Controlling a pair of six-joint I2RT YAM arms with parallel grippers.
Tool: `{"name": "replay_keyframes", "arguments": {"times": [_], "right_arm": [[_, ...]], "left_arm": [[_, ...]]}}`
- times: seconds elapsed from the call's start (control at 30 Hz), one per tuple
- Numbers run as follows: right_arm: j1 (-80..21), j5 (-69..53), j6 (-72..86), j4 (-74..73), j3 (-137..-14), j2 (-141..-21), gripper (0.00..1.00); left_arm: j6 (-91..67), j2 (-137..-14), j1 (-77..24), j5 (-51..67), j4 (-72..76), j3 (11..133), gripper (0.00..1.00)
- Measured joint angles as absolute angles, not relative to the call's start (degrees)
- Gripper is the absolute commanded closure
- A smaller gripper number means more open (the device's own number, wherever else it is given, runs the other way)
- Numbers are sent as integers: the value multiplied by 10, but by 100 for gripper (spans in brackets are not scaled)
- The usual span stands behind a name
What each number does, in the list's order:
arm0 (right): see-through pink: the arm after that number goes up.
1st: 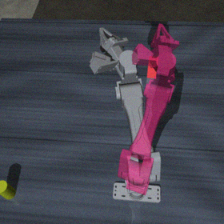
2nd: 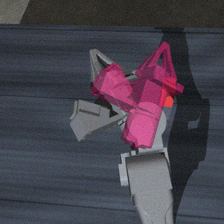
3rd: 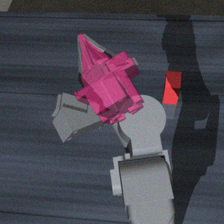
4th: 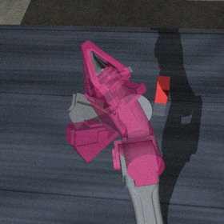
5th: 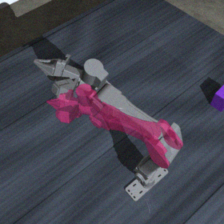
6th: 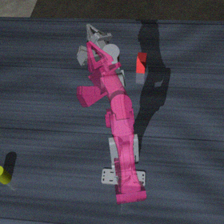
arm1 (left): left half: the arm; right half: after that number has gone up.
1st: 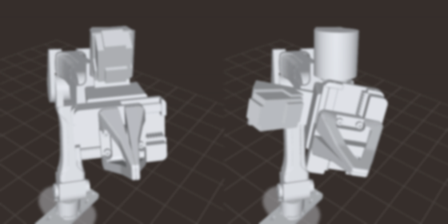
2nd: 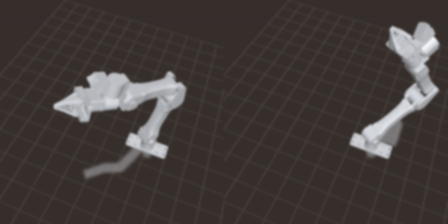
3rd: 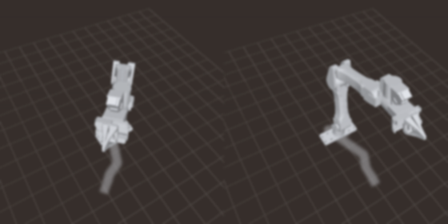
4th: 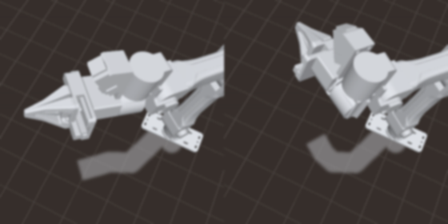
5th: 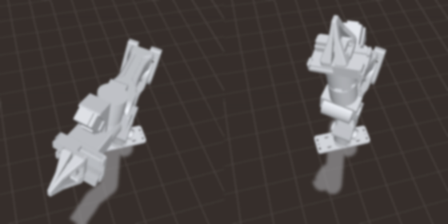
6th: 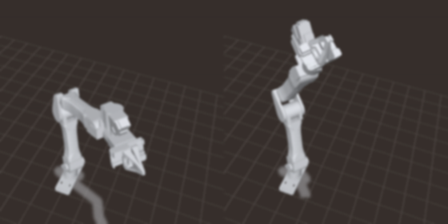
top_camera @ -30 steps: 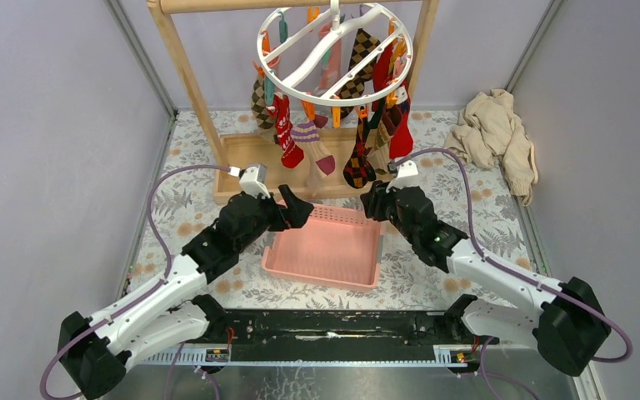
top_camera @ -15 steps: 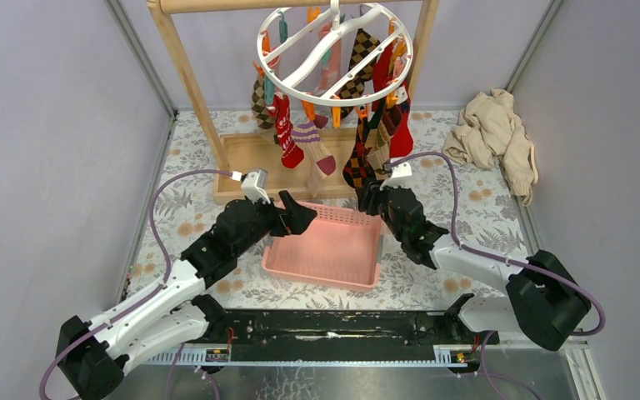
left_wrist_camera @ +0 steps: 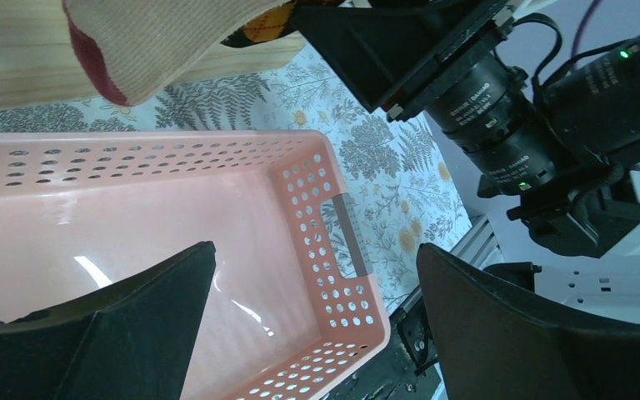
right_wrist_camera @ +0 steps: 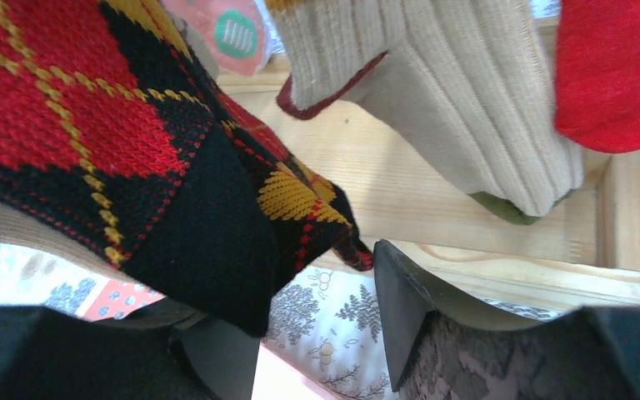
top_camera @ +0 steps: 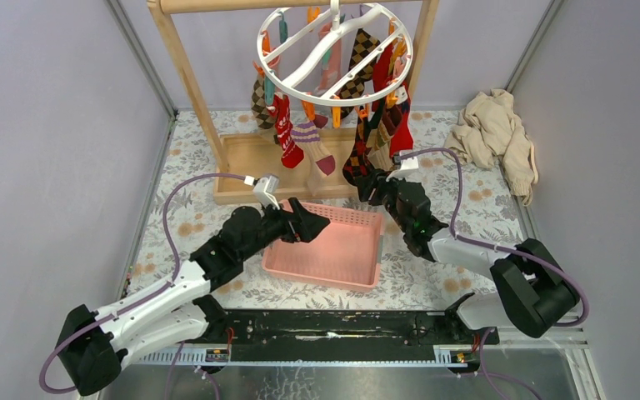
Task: Remove the socks clipped to the hanger
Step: Remove the sock from the hanger.
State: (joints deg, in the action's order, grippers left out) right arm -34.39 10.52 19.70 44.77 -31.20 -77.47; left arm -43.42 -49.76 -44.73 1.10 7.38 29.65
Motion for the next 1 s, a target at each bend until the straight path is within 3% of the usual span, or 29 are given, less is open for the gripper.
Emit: {"name": "replay_keyframes", "arguments": {"times": [0.23, 0.7, 1.0], "right_arm": [[-340, 48, 218, 482, -312, -801, 50], [-340, 4, 234, 496, -320, -815, 98], [-340, -43, 239, 467, -320, -761, 100]], "left_arm": [[-434, -502, -460, 10, 86, 296, 1], [-433, -490, -478, -11, 88, 290, 1], [-428, -490, -481, -20, 94, 284, 1]]}}
